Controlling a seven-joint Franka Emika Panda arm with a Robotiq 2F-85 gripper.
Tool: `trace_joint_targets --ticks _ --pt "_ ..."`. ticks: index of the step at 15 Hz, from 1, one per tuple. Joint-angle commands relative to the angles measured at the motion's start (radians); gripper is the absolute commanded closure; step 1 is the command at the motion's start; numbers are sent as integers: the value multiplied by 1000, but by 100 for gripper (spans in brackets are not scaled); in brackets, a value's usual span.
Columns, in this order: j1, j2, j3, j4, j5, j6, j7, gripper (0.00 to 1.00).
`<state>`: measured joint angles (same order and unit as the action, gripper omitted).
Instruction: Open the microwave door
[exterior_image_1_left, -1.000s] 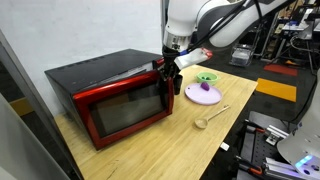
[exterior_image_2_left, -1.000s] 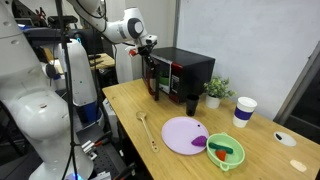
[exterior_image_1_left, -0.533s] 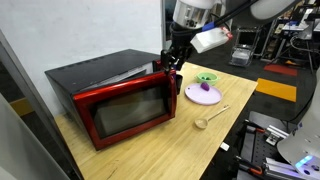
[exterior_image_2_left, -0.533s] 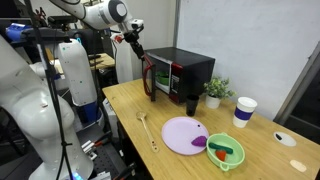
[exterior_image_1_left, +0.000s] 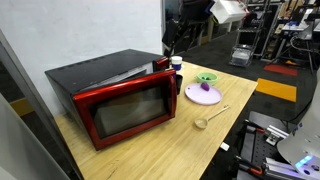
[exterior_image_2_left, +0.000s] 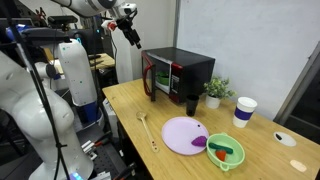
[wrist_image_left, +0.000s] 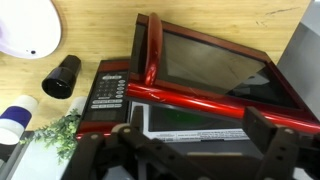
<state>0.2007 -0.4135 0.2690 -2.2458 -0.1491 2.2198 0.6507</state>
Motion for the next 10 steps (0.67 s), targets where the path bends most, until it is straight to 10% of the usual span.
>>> trace_joint_targets --ticks 1,10 --pt "-69 76 -6 40 -8 26 -50 0" --pt "-149 282 -44 163 -103 84 -23 0"
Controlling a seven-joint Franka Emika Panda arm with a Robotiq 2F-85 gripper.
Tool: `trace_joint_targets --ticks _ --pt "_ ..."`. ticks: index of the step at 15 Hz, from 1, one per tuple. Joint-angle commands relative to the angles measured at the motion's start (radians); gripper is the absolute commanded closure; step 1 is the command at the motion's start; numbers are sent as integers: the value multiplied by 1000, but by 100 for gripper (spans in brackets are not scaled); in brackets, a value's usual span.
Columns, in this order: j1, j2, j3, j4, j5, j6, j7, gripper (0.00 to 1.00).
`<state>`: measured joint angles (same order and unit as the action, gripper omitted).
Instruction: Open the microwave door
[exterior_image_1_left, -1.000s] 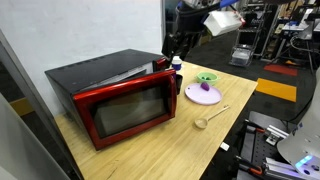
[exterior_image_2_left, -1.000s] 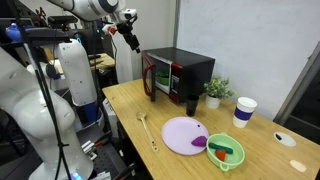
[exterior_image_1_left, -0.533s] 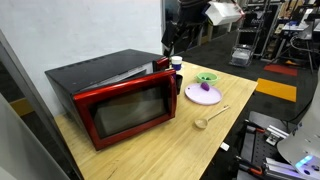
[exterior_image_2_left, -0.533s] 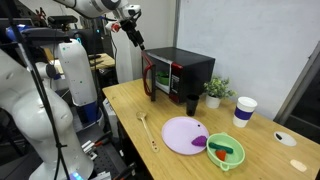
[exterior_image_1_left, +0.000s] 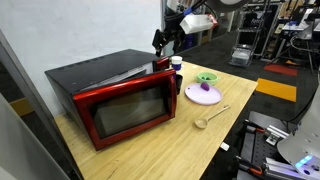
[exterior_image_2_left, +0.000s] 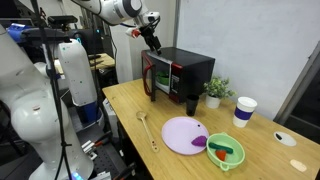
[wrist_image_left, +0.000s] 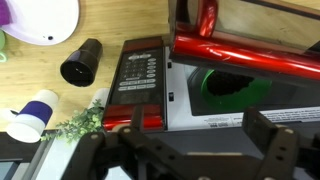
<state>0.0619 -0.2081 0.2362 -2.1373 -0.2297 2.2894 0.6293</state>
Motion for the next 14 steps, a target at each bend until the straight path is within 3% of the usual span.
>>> trace_joint_targets --ticks 1,7,14 --pt "-8 99 -19 66 -24 15 -2 0" --pt "12 188 -50 100 -60 9 24 0" --pt "41 205 -57 89 -42 -32 17 0"
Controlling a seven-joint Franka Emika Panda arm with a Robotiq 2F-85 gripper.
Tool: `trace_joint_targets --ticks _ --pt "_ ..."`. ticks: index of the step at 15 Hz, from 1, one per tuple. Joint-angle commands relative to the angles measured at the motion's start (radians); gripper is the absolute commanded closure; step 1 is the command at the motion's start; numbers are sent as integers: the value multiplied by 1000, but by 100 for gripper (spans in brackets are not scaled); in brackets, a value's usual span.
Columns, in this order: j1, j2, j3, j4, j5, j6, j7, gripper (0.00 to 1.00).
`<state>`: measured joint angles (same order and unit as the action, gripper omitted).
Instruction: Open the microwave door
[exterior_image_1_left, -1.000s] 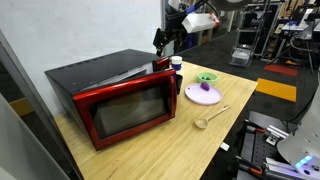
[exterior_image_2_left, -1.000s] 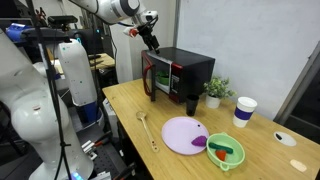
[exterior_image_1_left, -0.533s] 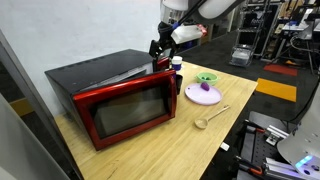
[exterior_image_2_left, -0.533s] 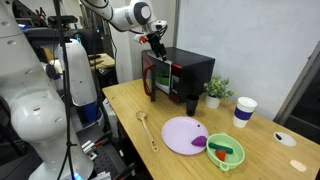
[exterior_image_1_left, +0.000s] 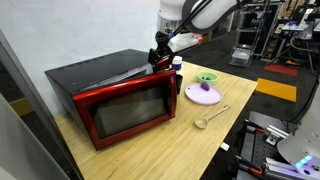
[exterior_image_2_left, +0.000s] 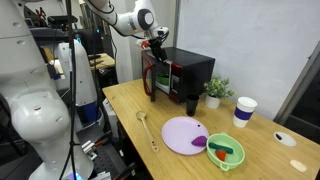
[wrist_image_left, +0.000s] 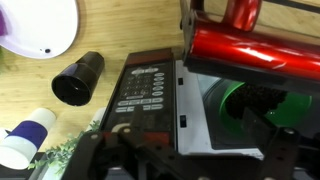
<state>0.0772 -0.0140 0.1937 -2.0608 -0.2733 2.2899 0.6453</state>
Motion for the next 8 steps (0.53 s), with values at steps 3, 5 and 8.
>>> trace_joint_targets --ticks 3,5,8 --pt "40 -1 -11 3 24 -62 -15 0" --pt "50 -1 -8 -3 36 -87 -22 0" --pt "64 -14 -6 -21 85 -125 -42 0"
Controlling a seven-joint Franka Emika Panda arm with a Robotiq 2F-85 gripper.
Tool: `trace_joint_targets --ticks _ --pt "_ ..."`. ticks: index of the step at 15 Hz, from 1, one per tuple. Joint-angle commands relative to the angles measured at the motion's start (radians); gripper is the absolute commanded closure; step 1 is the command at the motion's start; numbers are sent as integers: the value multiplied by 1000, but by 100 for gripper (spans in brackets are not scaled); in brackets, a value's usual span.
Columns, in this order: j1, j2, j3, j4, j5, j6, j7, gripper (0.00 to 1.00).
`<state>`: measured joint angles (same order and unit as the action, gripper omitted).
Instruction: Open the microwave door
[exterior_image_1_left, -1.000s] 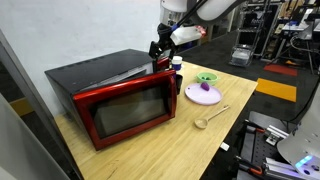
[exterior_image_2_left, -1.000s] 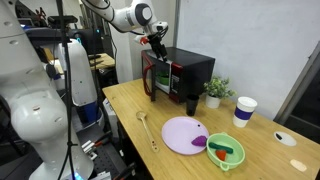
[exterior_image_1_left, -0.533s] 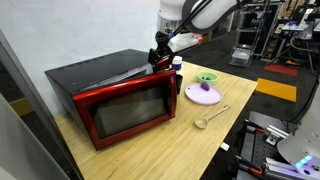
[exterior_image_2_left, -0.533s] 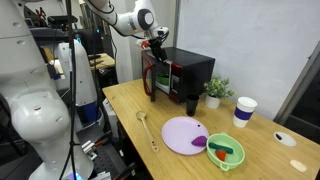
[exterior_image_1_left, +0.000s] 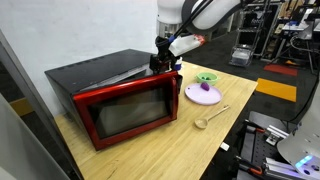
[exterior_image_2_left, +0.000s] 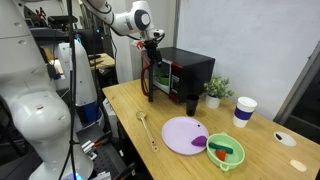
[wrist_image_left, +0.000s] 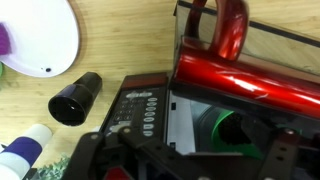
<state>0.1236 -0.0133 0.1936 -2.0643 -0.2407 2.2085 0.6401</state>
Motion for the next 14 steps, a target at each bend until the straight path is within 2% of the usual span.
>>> trace_joint_targets --ticks 1,6,14 --pt "22 -18 -5 -18 66 -58 -39 0" --pt "46 -43 4 -34 132 -91 -66 0" --pt "99 -82 42 -41 221 -82 -137 0"
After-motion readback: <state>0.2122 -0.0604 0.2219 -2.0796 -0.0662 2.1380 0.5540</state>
